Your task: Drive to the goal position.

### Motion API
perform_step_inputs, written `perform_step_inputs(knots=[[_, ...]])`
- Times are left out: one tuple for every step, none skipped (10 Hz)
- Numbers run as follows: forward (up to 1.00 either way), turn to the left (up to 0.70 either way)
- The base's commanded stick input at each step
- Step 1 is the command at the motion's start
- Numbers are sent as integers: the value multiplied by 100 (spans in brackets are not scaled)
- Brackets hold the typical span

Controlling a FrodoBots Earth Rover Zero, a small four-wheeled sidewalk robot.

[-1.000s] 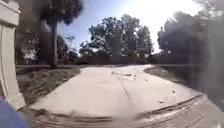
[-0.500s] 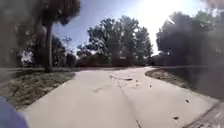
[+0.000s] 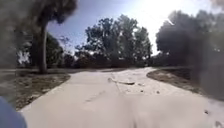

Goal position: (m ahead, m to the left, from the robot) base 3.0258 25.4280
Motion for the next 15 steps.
perform_step_inputs(knots=[[70,0],[70,0],[70,0],[70,0],[70,11],[70,23],[70,34],[70,35],[70,35],[70,4],[70,0],[70,0],[70,0],[70,0],[70,0]])
